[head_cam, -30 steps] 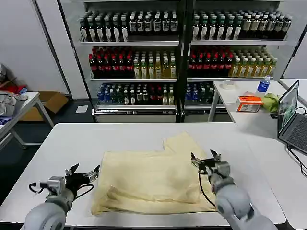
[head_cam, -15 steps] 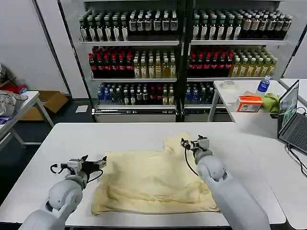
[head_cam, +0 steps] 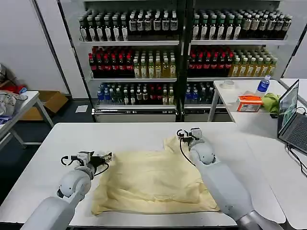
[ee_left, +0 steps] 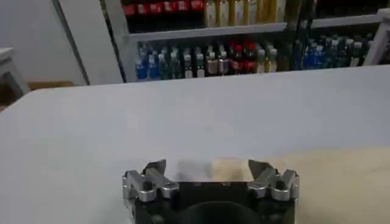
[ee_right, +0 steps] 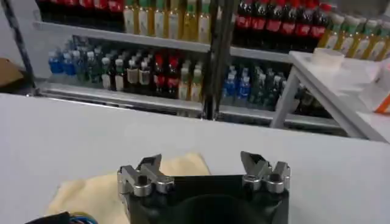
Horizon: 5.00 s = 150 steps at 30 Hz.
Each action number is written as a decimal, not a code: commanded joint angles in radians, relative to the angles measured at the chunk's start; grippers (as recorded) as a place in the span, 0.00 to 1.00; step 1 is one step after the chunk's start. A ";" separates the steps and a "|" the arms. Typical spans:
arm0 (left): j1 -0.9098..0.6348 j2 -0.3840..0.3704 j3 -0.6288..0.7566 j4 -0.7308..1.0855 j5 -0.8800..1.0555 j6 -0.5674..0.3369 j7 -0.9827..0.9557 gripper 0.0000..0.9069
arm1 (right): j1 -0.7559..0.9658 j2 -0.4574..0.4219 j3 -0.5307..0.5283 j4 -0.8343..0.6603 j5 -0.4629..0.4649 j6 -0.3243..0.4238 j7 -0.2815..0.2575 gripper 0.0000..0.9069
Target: Fold and organize the clothes.
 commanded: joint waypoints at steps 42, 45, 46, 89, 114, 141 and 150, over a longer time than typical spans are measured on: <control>0.130 0.054 -0.123 -0.183 -0.074 -0.065 0.087 0.02 | -0.157 -0.095 0.043 0.343 0.055 0.200 -0.002 0.00; 0.174 0.062 -0.156 -0.229 -0.083 -0.063 0.088 0.02 | -0.197 -0.136 0.066 0.426 0.071 0.187 -0.001 0.00; 0.179 0.062 -0.161 -0.240 -0.083 -0.062 0.087 0.02 | -0.204 -0.147 0.073 0.439 0.076 0.183 -0.001 0.00; 0.598 0.021 -0.312 -0.420 0.246 -0.040 0.196 0.02 | -0.918 -0.342 0.399 0.970 0.025 0.051 -0.084 0.00; 0.640 -0.130 -0.365 -0.471 0.270 -0.098 0.070 1.00 | -0.948 -0.277 0.377 0.951 -0.087 0.089 -0.060 1.00; 0.617 -0.226 -0.294 -0.375 0.066 -0.056 0.006 0.03 | -1.028 -0.282 0.423 0.991 -0.095 0.119 -0.048 1.00; 0.650 -0.261 -0.277 -0.392 0.053 -0.058 0.013 0.03 | -1.028 -0.279 0.431 0.999 -0.079 0.114 -0.040 1.00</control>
